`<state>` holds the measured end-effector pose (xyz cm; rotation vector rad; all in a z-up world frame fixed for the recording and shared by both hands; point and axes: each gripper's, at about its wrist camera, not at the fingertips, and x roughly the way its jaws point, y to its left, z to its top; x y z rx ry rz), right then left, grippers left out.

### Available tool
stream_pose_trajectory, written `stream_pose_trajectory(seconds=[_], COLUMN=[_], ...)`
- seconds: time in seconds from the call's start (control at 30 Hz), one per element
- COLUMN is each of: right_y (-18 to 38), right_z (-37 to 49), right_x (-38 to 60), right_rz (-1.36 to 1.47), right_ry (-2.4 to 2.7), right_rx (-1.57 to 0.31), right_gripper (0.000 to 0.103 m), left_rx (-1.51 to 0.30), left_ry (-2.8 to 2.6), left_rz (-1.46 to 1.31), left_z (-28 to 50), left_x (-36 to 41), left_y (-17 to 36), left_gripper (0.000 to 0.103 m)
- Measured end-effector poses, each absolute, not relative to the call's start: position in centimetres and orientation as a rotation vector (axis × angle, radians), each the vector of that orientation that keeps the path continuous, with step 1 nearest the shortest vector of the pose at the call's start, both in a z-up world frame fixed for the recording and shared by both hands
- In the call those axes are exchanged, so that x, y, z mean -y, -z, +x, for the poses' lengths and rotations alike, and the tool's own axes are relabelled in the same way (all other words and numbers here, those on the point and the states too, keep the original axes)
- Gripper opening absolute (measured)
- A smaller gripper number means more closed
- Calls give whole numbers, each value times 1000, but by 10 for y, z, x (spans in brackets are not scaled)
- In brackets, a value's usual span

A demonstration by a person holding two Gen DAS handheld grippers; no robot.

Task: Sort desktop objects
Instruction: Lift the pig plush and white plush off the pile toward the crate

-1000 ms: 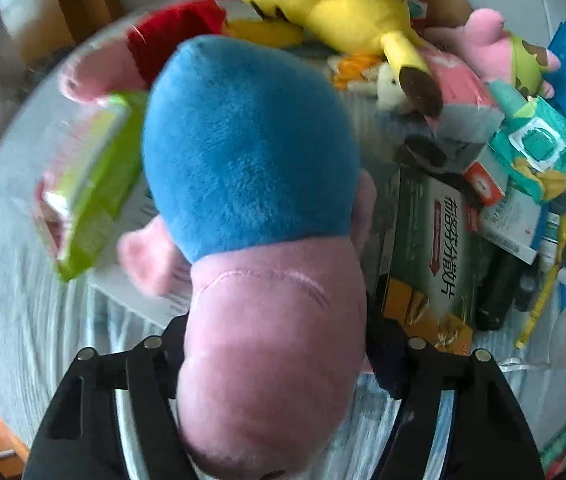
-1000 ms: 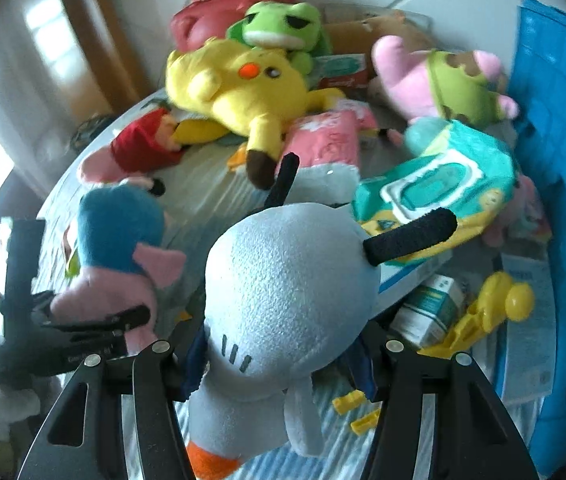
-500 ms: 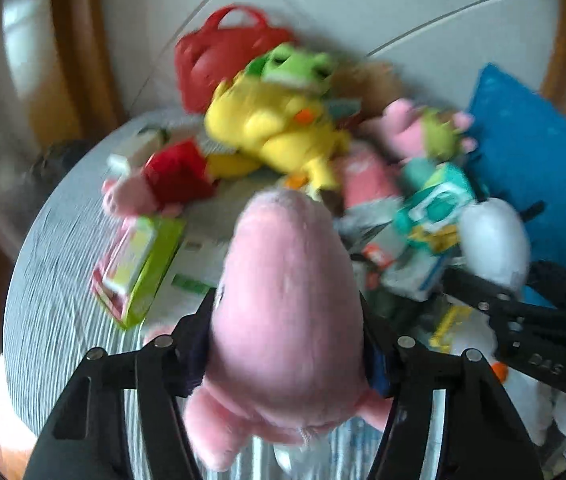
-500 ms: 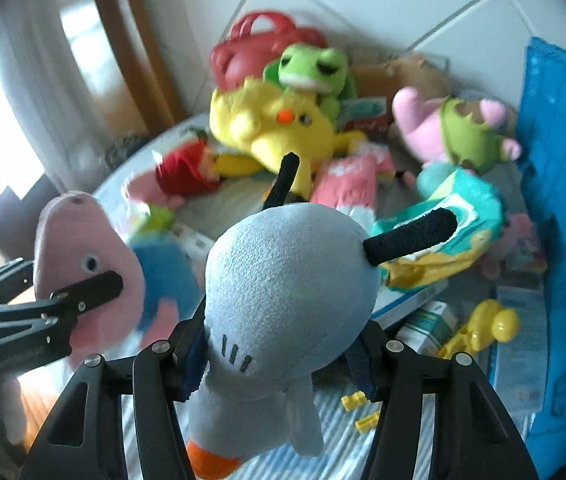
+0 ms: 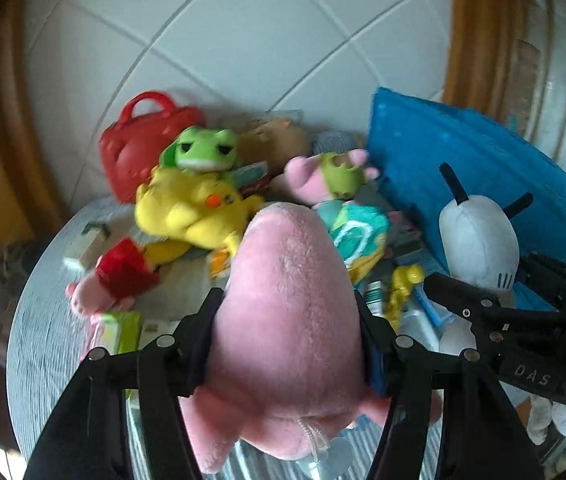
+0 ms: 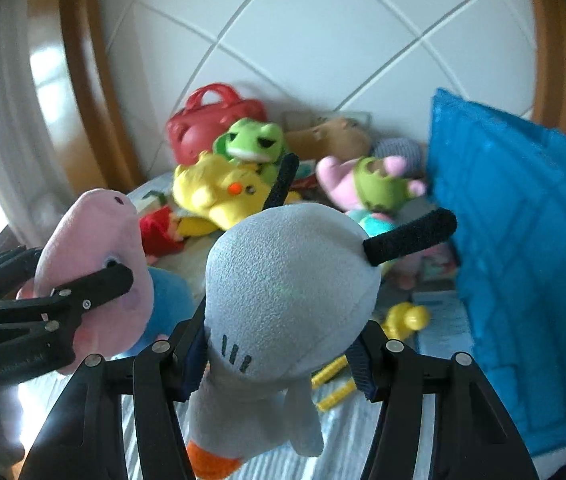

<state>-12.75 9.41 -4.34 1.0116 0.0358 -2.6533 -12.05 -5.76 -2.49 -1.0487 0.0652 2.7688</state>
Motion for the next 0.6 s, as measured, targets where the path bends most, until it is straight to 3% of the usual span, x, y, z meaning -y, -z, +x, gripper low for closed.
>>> stream_pose_trajectory(seconds=[0.6], right_y=[-33], right_z=[-110], right_x=[-200], right_rz=[833], right_ry=[2851], right_rx=[-43], right_gripper=[58], left_rx=[-143], left_ry=[-2729], left_rz=[-799], left_z=[-137], left_x=[-49], left_y=[-47], left_gripper=[60])
